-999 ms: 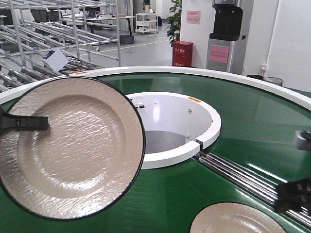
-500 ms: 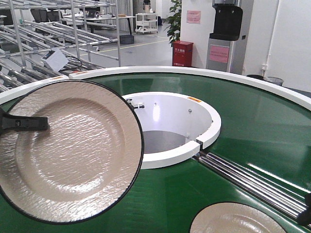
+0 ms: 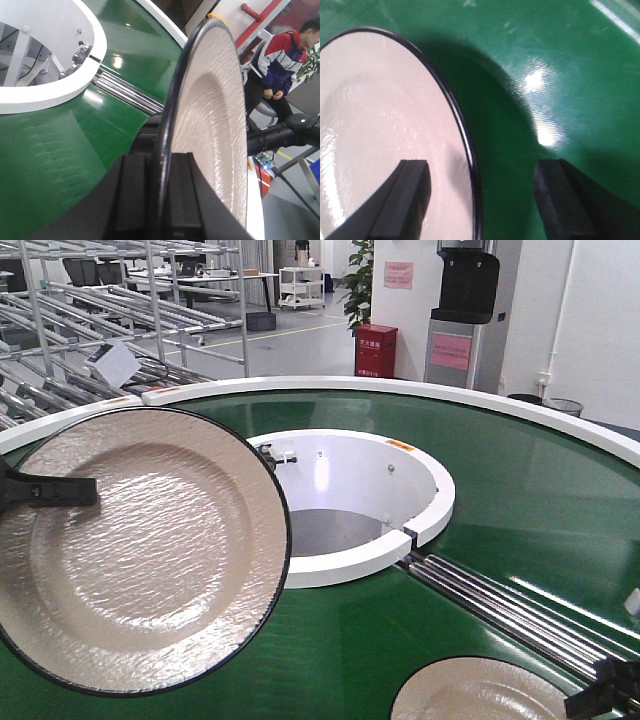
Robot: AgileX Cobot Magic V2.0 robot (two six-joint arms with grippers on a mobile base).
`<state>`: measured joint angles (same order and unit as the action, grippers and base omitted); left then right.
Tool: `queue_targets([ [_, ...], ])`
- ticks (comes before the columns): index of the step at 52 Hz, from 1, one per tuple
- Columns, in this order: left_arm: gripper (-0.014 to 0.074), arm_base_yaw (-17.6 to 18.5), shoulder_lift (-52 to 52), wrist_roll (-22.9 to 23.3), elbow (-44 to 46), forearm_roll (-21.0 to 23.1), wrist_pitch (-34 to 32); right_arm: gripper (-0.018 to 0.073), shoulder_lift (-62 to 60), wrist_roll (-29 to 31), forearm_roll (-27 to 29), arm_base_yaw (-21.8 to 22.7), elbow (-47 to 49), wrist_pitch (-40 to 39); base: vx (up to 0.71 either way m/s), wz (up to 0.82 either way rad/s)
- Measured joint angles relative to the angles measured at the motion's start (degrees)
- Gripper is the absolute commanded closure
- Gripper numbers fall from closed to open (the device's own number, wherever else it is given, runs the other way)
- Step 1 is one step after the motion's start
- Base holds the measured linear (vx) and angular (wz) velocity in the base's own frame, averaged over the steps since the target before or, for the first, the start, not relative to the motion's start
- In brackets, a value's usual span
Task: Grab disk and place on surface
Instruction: 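Grip the other plate rim with the right gripper and lift it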
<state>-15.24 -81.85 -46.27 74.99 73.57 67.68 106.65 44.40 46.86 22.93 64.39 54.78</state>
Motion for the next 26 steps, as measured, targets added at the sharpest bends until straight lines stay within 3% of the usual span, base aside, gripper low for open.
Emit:
queue_targets([
  [14, 0.0599, 0.00, 0.00, 1.79, 0.00, -3.35, -2.27, 0.0098, 5.43, 4.68, 6.49, -2.71, 0.19, 2.32, 0.00, 0.00],
  [17, 0.0599, 0.00, 0.00, 1.97, 0.00, -3.49, -2.73, 0.0187, 5.92, 5.73, 7.16, -4.53, 0.31, 2.26, 0.00, 0.00],
  [24, 0.0599, 0.00, 0.00, 2.75, 0.00, -3.74, -3.56, 0.0575, 6.08, 5.75, 8.87, -7.06, 0.31, 1.64, 0.00, 0.00],
  [26, 0.0599, 0.00, 0.00, 3.58, 0.00, -4.10, -3.79, 0.0575, 5.88, 5.54, 11.07, -7.03, 0.38, 2.84, 0.00, 0.00],
])
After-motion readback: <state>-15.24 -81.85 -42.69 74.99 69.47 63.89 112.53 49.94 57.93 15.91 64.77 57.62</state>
